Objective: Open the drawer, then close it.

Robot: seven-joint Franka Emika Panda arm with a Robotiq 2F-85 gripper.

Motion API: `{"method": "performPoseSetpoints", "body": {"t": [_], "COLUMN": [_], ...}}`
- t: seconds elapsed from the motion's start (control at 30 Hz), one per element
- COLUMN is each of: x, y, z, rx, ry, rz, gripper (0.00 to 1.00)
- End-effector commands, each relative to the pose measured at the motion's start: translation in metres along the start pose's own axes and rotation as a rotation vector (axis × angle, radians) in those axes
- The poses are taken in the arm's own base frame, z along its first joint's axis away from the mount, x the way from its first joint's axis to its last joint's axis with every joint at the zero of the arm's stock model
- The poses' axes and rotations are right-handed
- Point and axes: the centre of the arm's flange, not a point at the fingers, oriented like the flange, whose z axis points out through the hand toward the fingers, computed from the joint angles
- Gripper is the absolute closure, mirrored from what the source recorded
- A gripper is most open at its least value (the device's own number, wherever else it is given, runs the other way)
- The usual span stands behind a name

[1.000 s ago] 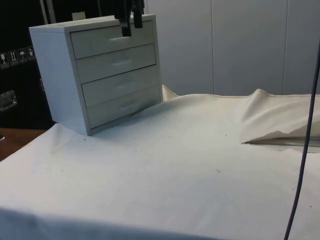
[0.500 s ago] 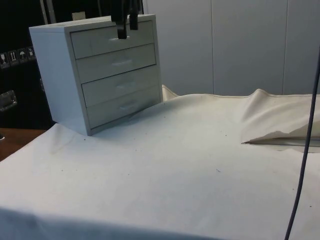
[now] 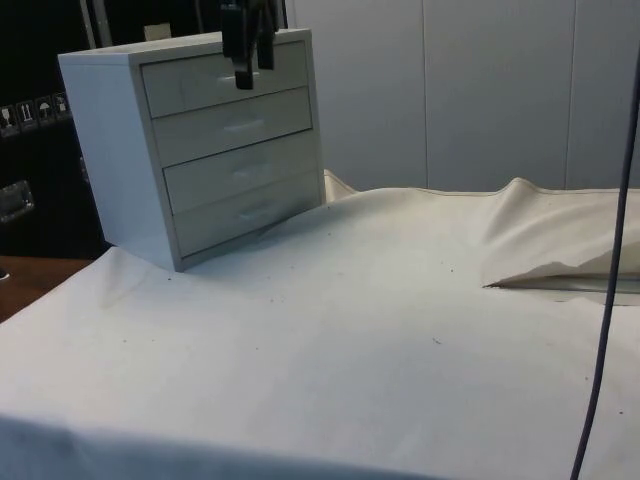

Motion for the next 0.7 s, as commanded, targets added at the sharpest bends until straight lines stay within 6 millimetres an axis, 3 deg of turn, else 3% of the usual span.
{"method": "performPoseSetpoints", "body": {"t": [0.0,0.67], "x": [0.0,-0.001], "y": [0.001,0.011], "z": [0.002,0.004], "rx": [-0.001,-0.016], "ry": [-0.003,-0.001], "rz": [-0.006,-0.152], "gripper": [0.0,0.0]}}
